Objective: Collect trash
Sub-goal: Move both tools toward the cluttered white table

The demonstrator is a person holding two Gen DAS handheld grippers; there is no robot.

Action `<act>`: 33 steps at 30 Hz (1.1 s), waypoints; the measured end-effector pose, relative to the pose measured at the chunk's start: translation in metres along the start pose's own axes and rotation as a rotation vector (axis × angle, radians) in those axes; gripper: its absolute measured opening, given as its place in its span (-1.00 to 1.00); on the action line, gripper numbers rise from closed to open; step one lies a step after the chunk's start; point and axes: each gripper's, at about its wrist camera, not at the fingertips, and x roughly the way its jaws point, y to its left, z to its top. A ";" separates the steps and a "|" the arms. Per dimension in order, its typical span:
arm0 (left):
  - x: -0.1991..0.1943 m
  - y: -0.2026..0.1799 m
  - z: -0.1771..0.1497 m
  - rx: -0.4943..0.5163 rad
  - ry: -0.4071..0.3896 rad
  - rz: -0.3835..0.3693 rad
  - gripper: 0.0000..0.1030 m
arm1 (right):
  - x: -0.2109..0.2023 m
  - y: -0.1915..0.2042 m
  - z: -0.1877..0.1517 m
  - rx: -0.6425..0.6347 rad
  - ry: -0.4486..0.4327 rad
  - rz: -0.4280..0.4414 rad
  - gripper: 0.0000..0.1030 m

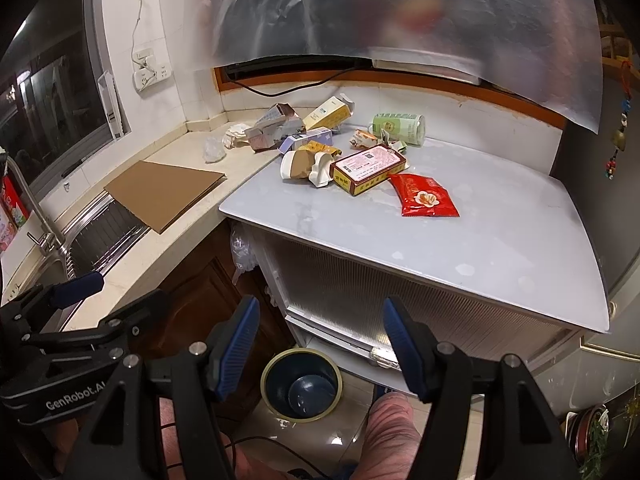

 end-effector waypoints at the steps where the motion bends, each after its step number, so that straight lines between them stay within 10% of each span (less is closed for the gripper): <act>1: 0.000 0.000 0.000 0.000 0.001 0.000 0.73 | 0.001 0.000 0.000 -0.001 0.003 0.000 0.26; 33: -0.013 0.015 0.016 -0.072 -0.072 0.035 0.73 | 0.002 0.009 0.015 -0.056 -0.026 0.015 0.26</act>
